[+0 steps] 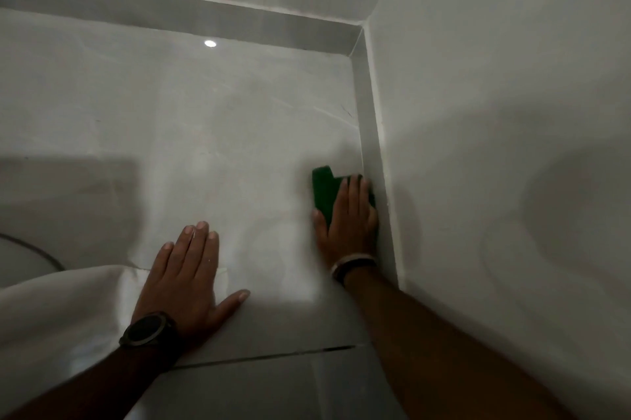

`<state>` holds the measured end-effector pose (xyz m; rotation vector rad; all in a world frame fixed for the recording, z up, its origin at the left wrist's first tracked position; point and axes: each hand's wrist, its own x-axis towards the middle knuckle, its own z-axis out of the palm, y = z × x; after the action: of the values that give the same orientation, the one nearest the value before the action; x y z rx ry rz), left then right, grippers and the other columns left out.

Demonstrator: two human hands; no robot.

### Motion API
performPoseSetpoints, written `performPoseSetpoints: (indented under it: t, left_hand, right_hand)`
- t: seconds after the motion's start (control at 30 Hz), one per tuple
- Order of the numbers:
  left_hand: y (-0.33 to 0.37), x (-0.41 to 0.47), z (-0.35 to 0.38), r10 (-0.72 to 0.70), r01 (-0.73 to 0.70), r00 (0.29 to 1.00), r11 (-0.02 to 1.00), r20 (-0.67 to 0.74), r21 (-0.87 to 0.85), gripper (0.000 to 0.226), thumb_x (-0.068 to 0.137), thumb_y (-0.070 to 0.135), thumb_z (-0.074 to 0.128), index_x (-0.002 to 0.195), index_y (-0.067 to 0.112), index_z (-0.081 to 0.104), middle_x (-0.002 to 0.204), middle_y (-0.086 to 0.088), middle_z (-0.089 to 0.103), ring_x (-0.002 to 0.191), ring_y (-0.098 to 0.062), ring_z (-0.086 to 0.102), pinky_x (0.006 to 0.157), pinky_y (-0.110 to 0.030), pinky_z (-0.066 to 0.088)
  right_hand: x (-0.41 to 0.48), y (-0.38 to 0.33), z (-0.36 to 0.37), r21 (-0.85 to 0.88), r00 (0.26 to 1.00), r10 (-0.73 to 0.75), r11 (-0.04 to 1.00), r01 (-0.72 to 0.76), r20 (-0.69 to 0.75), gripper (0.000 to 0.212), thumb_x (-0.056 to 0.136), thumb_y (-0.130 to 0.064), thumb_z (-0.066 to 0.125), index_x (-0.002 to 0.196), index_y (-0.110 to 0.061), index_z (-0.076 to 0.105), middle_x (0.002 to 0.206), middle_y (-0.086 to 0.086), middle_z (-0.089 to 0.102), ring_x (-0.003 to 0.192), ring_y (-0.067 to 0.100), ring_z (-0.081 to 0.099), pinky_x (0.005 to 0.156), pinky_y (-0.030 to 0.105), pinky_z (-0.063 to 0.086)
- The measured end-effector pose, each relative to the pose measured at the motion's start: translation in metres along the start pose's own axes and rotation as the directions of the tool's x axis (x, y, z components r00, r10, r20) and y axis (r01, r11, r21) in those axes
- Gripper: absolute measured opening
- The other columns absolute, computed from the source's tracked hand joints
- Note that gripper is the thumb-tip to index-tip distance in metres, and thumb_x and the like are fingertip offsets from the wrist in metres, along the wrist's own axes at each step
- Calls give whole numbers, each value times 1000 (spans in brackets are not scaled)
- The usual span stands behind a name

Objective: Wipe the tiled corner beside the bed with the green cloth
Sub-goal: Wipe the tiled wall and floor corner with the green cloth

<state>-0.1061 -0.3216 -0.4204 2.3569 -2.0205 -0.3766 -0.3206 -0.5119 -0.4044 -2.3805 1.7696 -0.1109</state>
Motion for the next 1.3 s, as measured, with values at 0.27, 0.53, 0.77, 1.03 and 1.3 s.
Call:
performPoseSetpoints:
  t: [0.27, 0.53, 0.77, 1.03, 1.3]
  left_hand:
    - [-2, 1, 1, -5, 5, 1000, 1000, 0, 19, 106, 88, 80, 38, 157, 0, 30, 167, -21, 25, 154, -37, 22, 122, -51, 14]
    - [-2, 2, -1, -9, 9, 1000, 1000, 17, 3, 107, 88, 82, 35, 157, 0, 32, 166, -21, 27, 153, -39, 24, 121, -52, 16]
    - [0, 1, -5, -2, 2, 1000, 1000, 11, -13, 107, 88, 80, 38, 157, 0, 30, 167, -22, 24, 154, -39, 21, 120, -55, 19]
    - [1, -2, -3, -11, 11, 1000, 1000, 3, -1, 107, 89, 82, 34, 160, 2, 22, 169, -20, 18, 157, -36, 13, 123, -52, 13]
    - [3, 0, -4, -17, 17, 1000, 1000, 11, -2, 108, 87, 82, 36, 158, 1, 26, 168, -21, 22, 156, -37, 17, 122, -54, 17]
  right_hand:
    - [78, -21, 2, -92, 987, 115, 990, -106, 108, 83, 90, -58, 27, 148, 1, 21, 157, 22, 20, 145, 34, 15, 108, 47, 21]
    - [34, -20, -8, -37, 981, 155, 988, -151, 114, 83, 92, -57, 34, 151, -2, 14, 159, 19, 16, 145, 32, 14, 112, 46, 17]
    - [-109, 3, -6, 27, 984, 157, 987, -160, 81, 82, 90, -61, 31, 151, -8, 22, 158, 13, 24, 144, 29, 24, 108, 45, 27]
    - [-252, 44, 13, 18, 999, -13, 1000, 14, -38, 74, 92, -56, 32, 149, -10, 26, 159, 8, 21, 143, 27, 27, 102, 38, 31]
    - [-236, 40, 14, 39, 997, -28, 999, 31, -75, 70, 92, -54, 34, 143, -7, 36, 156, 9, 27, 140, 30, 32, 108, 44, 28]
